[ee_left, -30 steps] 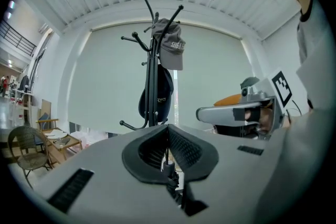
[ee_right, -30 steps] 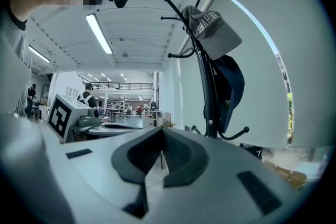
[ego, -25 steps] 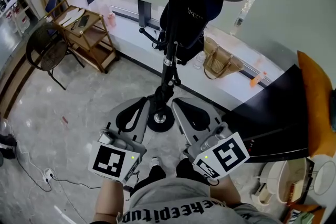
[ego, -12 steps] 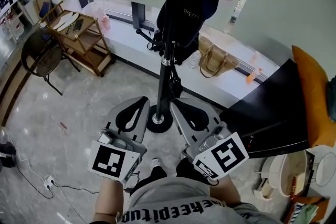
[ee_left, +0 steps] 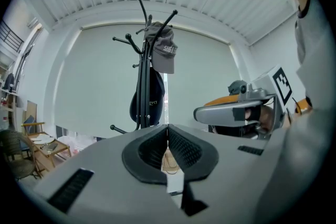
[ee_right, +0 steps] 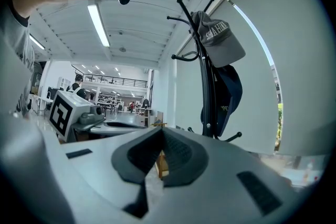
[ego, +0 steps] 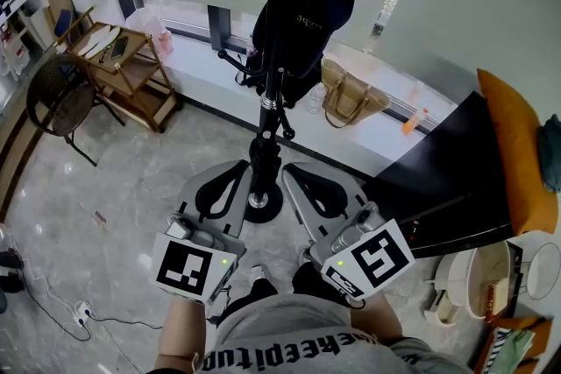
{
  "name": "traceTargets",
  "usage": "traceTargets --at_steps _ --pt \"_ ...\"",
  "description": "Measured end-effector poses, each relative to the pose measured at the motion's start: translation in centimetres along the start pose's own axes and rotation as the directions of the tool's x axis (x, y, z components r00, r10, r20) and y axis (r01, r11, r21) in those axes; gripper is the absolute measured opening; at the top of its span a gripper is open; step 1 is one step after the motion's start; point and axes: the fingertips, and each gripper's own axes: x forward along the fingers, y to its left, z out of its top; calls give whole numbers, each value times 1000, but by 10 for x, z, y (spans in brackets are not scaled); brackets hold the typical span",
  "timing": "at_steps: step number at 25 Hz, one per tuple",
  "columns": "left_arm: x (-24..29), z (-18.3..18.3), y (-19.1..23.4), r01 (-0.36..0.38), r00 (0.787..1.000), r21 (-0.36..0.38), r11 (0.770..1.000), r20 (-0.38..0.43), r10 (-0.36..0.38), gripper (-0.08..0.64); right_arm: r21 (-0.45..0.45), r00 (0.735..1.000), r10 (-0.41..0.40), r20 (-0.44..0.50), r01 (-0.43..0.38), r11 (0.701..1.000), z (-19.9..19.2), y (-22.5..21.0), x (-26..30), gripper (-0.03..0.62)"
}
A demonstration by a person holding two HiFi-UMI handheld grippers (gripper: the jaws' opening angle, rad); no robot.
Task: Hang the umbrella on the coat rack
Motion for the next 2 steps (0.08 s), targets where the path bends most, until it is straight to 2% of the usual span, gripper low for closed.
traceTargets --at_steps 2 --pt "1 1 -1 6 1000 -2 1000 3 -6 15 -4 1000 -3 -1 3 1000 0 0 0 11"
